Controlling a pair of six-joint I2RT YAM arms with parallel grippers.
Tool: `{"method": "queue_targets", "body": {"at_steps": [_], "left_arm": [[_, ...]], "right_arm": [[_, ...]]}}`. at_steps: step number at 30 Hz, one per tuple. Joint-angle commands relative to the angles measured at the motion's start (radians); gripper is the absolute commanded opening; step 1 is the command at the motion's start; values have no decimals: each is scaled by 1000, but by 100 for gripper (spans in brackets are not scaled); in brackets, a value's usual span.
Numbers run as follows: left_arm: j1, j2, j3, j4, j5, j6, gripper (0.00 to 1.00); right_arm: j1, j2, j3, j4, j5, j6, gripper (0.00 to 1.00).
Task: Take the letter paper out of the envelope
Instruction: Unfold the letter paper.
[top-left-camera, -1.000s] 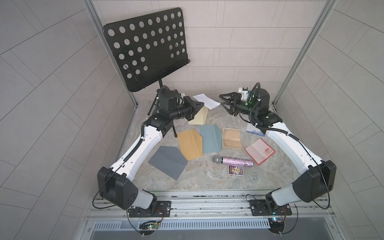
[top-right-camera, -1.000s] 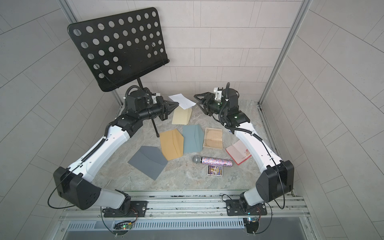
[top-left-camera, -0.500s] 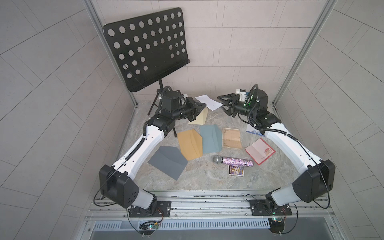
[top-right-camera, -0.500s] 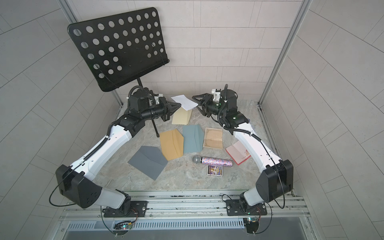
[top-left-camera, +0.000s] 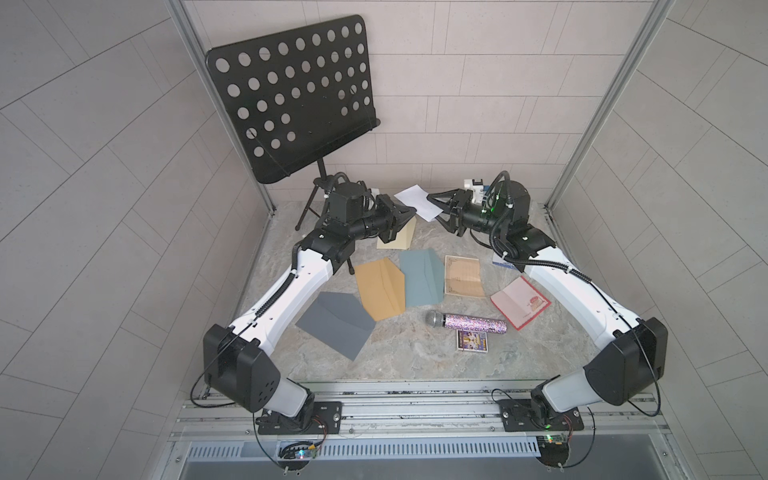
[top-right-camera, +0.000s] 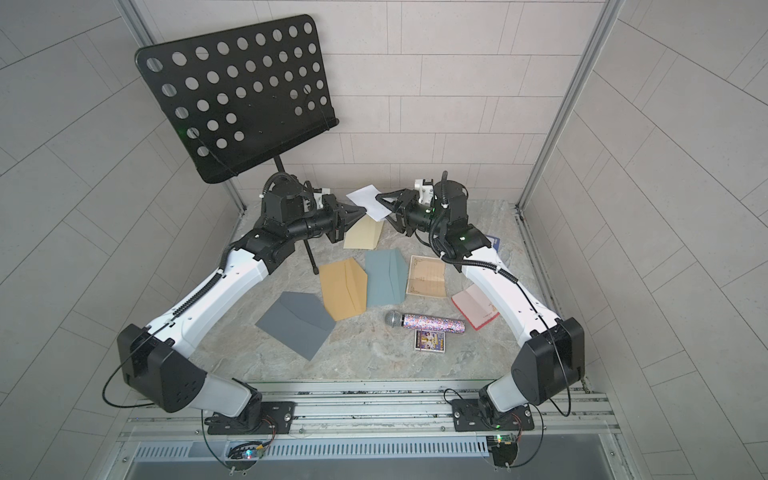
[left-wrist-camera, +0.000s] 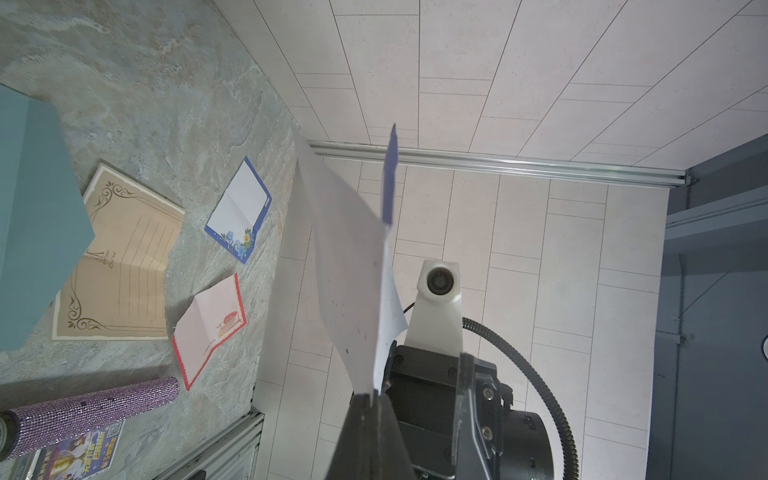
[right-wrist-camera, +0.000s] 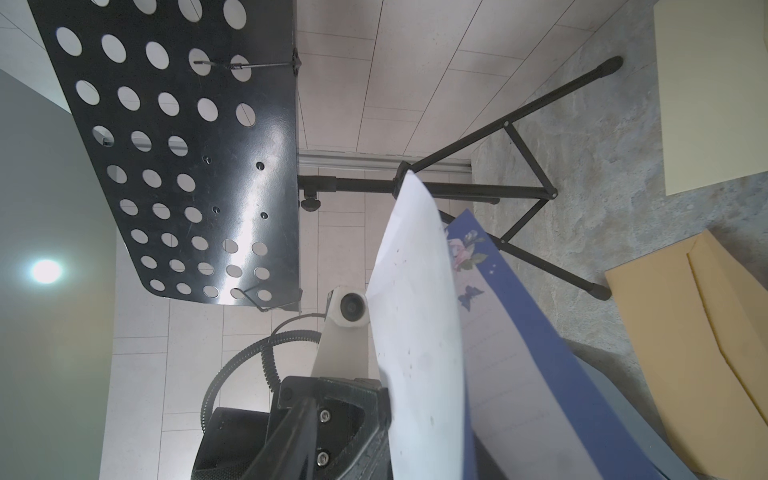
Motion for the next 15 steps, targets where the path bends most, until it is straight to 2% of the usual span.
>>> {"method": "queue_targets", "body": {"at_steps": [1, 6, 13, 15], "left_arm": [[-9, 10, 42, 48, 1, -8, 0], [-17, 16, 50, 49, -1, -8, 0], [-19, 13, 50, 38, 5, -8, 0], [-19, 10, 50, 35, 5, -11, 12]], "right_arm": [[18, 13, 7, 16, 2, 18, 46], [34, 22, 27, -20, 5, -10, 37], [34, 28, 60, -82, 5, -70, 2], [32, 28, 80, -133, 7, -114, 0]]}}
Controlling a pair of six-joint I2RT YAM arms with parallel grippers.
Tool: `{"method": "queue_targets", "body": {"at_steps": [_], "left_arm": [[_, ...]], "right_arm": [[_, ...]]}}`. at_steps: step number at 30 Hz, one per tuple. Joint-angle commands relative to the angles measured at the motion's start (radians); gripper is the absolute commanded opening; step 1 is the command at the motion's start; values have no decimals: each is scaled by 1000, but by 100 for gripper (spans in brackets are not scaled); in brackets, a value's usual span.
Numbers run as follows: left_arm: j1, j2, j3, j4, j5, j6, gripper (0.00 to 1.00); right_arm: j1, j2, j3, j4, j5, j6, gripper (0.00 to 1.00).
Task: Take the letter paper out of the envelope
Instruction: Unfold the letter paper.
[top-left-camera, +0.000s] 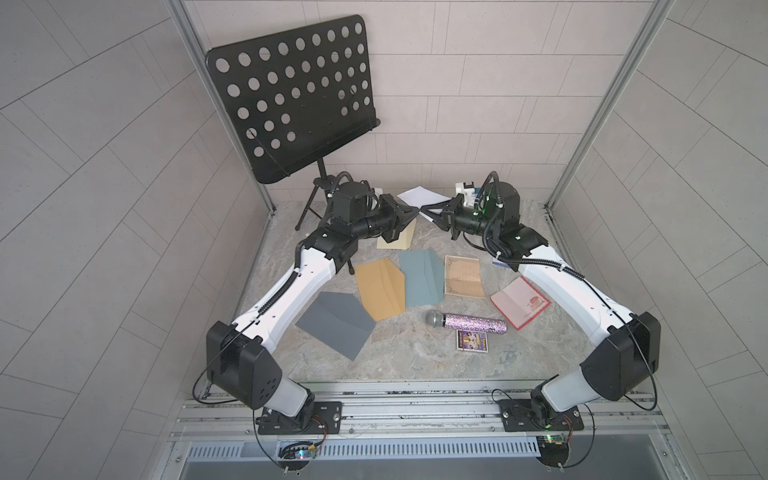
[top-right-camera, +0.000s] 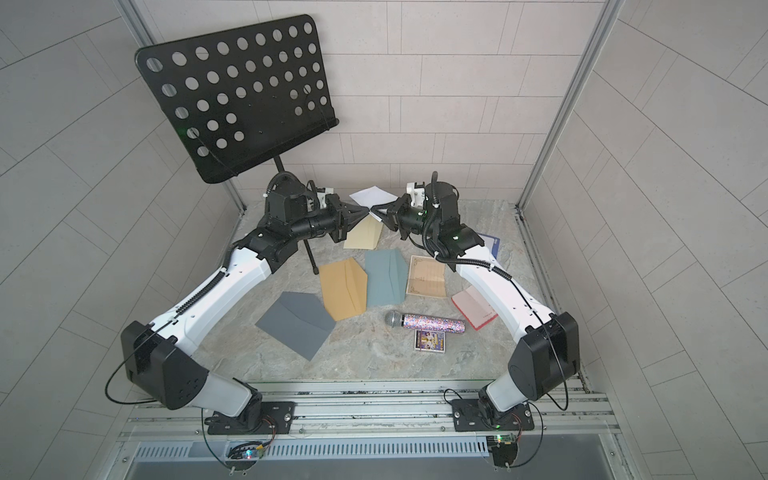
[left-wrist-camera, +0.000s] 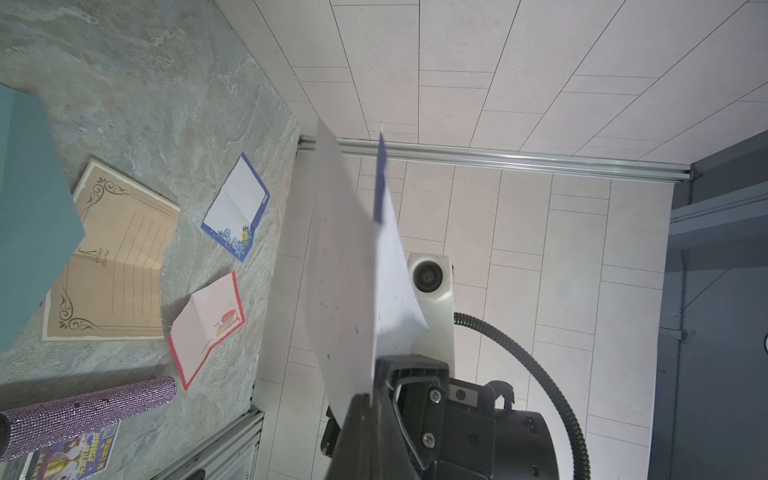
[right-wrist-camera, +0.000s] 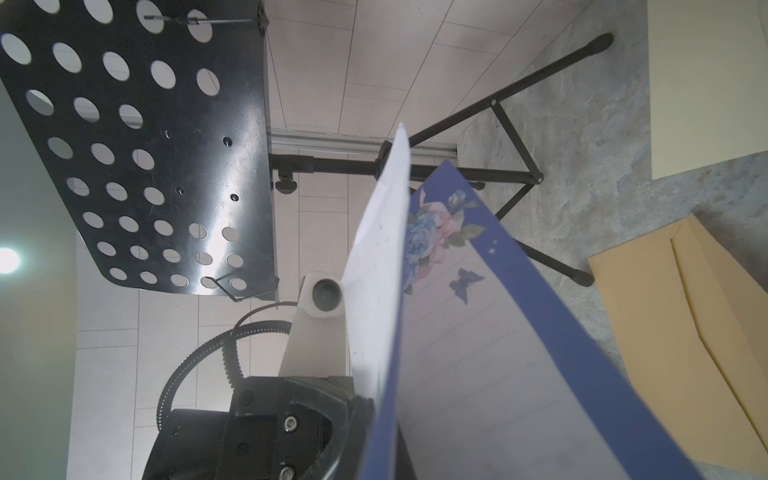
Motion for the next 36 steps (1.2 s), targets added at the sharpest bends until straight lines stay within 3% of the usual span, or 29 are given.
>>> {"method": "queue_targets", "body": {"at_steps": [1, 2, 7, 10, 12, 16, 20, 24, 29, 36], "left_arm": [[-3, -6, 35, 33, 9, -12, 22], [-2, -10, 36, 32, 5, -15, 31], [12, -20, 53, 6, 1, -18, 46], [32, -40, 58, -38, -11, -19, 66], [54, -61, 59, -89, -31, -26, 77], [100, -102, 61, -238, -66, -54, 86], [132, -102, 42, -321, 8, -130, 88], [130, -85, -9, -227, 116, -238, 93], [129, -85, -22, -161, 138, -301, 96], [131, -94, -58, -117, 267, -290, 91]], "right_arm": [[1, 2, 55, -87, 2, -76, 0], [0, 1, 64, -116, 3, -102, 0], [-7, -8, 96, -210, 9, -202, 0], [-13, -16, 116, -269, 22, -279, 0], [-15, -23, 147, -349, 49, -396, 0], [1, -82, 158, -451, 165, -695, 0], [73, -195, 81, -435, 397, -1026, 0], [195, -304, -78, -287, 570, -1415, 0], [286, -387, -247, -132, 600, -1829, 0], [309, -371, -228, -207, 565, -2068, 0]]}}
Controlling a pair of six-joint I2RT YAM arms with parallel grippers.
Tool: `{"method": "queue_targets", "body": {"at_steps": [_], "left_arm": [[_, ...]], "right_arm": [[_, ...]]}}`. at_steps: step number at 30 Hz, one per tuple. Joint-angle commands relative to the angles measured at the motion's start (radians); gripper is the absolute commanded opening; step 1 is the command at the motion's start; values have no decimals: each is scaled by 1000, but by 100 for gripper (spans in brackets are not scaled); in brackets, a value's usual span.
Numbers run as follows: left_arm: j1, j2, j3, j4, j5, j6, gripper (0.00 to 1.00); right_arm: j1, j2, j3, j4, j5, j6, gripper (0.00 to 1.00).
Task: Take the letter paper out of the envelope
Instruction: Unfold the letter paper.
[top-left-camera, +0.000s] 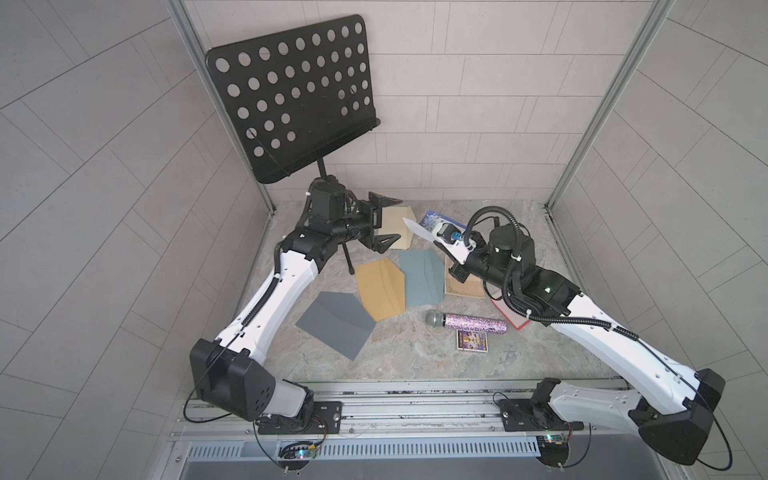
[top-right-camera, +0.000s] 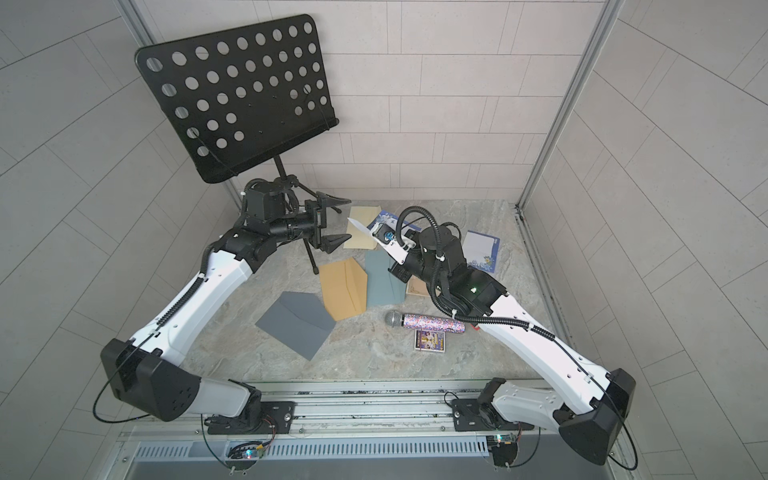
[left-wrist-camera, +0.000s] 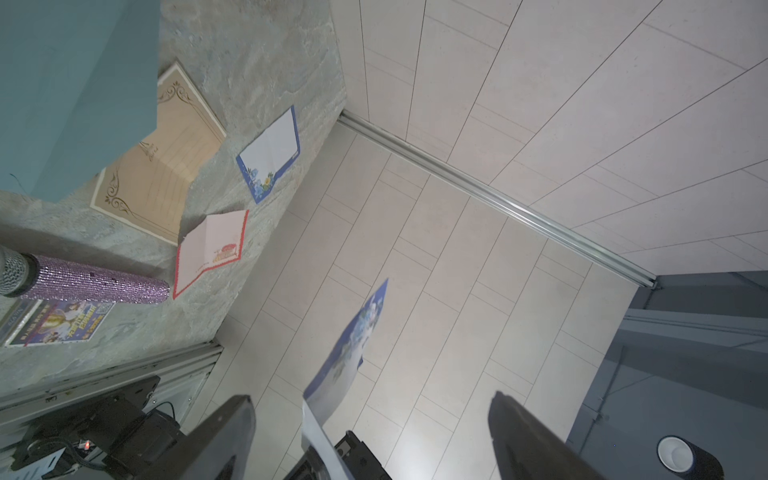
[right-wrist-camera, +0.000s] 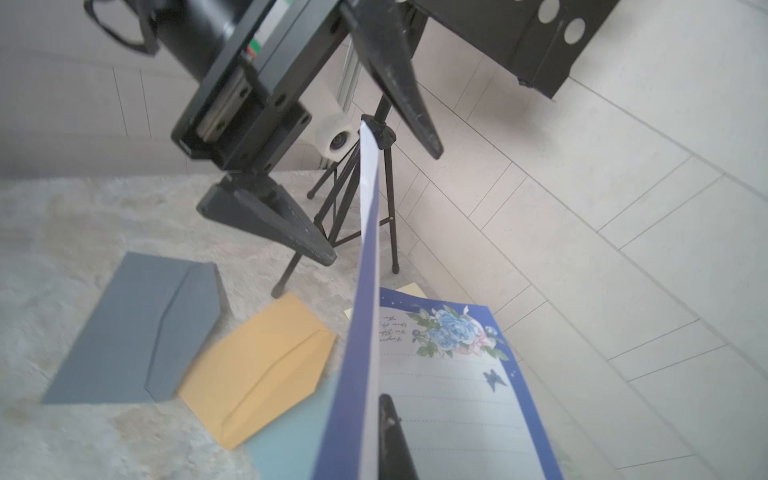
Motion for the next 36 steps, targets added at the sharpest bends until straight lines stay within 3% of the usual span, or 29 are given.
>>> {"method": "queue_targets", "body": {"at_steps": [1, 10, 19, 29, 36], "left_arm": [[-2, -23, -43, 66, 101, -38, 89], [-2, -25, -86, 64, 151, 17, 80], [-12, -28, -98, 43, 158, 54, 56], [-48, -10, -101, 28, 156, 78, 53], [-61, -5, -97, 25, 142, 84, 38]], "right_arm": [[21, -5, 13, 3, -1, -227, 0], [50, 16, 15, -4, -19, -302, 0], [51, 24, 25, 18, -37, -292, 0], [51, 28, 33, 37, -46, -271, 0], [51, 26, 31, 54, -54, -250, 0]]}}
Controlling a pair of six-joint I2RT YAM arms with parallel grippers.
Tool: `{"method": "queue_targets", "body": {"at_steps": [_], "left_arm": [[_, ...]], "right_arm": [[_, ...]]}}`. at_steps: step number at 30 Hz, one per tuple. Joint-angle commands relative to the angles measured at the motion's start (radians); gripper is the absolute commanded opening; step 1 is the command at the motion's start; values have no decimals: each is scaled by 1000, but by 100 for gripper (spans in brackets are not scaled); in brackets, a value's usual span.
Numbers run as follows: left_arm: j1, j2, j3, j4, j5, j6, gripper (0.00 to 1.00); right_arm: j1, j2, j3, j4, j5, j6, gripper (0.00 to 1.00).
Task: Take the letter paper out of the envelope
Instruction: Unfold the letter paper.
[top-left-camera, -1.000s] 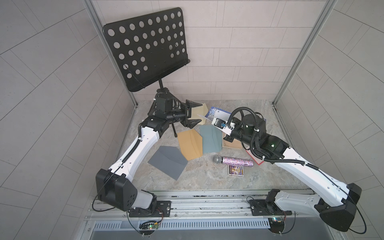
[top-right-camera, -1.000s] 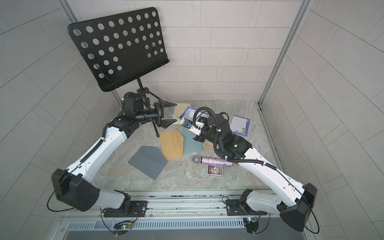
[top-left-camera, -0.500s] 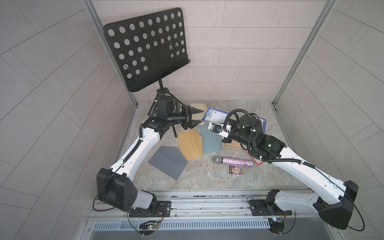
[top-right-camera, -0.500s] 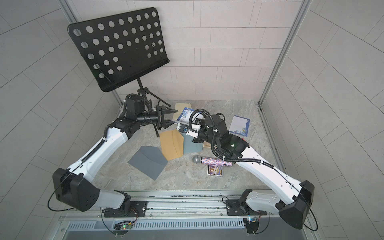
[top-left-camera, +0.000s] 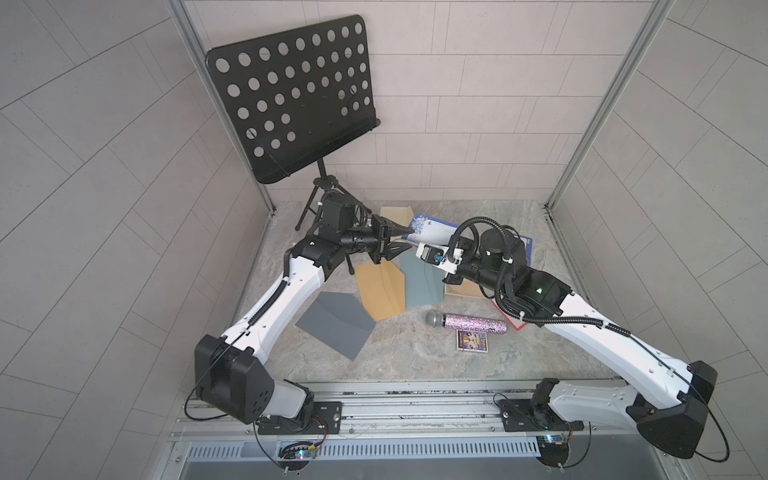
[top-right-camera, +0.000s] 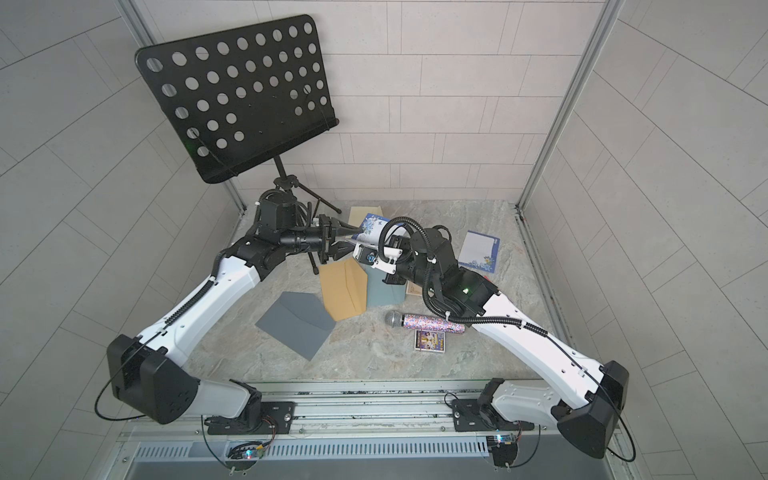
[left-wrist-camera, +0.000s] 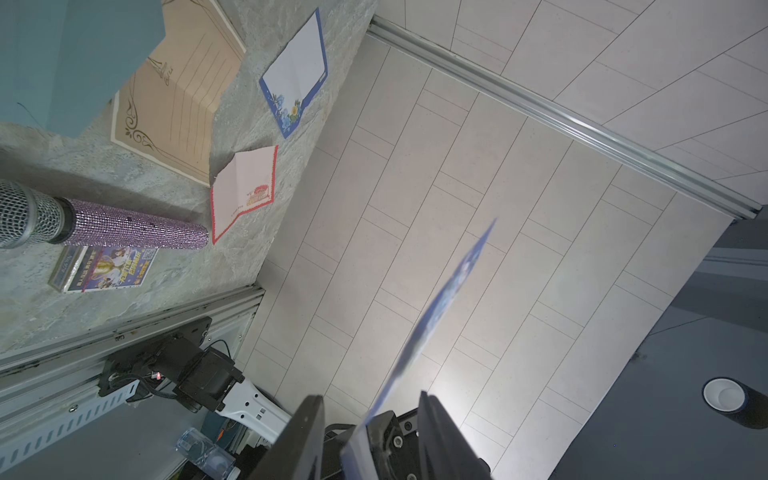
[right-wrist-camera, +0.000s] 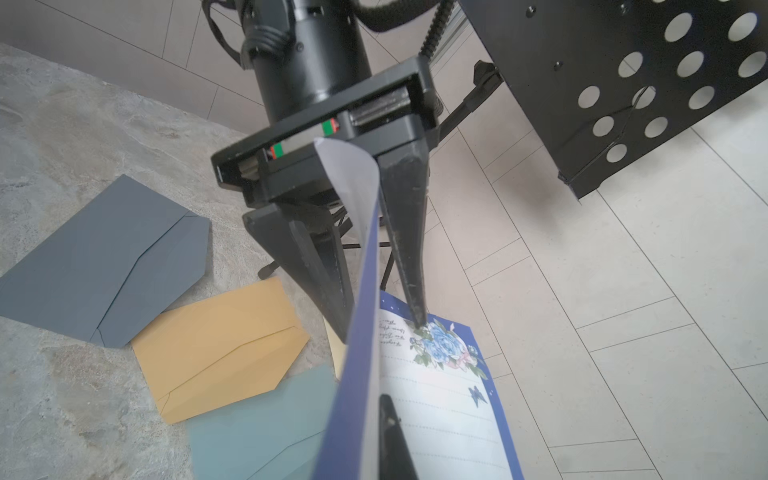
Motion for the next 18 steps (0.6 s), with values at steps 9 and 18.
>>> {"method": "queue_targets", "body": {"at_steps": [9, 18], "left_arm": [[-5, 2, 7, 6, -6, -6, 7], [-1, -6, 37, -9, -57, 26, 0]], "right_arm": [[6, -6, 11, 36, -22, 34, 0], [5, -18, 10, 75, 60, 174, 13]]}}
